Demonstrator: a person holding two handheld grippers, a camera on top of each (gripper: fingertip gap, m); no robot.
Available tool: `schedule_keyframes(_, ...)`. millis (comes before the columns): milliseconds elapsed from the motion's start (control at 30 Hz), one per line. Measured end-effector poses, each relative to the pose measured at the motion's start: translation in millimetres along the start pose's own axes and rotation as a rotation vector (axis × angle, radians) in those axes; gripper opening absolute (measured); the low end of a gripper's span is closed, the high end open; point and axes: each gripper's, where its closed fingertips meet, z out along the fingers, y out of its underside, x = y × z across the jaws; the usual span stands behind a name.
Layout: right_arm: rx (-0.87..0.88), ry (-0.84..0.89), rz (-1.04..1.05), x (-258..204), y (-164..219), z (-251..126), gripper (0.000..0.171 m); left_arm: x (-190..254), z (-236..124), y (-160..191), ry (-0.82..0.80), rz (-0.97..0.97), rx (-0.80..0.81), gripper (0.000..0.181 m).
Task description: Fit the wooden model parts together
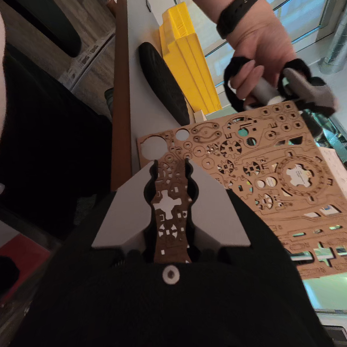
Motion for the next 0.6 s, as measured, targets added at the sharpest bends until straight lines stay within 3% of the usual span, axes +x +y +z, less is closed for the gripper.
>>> schedule_keyframes(33, -0.003, -0.001, 0.005, 1, 1, 0, 0.027, -8, 5, 5, -0.025, -0.007, -0.03, 0.05)
schedule_keyframes(200, 0.004, -0.005, 0.029, 3, 2, -1, 0.025, -15, 14, 7, -0.016, 0.007, -0.047, 0.041)
schedule_keyframes(367, -0.02, -0.007, 0.071, 8, 7, 1, 0.026, -35, -2, -7, -0.17, 0.046, 0.012, 0.017)
schedule_keyframes(500, 0.0, 0.037, 0.261, 31, 10, -2, 0.029, -70, -24, -10, -0.41, 0.092, 0.004, 0.001)
schedule_keyframes(600, 0.015, 0.083, 0.569, 61, 21, -9, 0.036, -78, -29, -14, -0.434, 0.091, 0.037, 0.001)
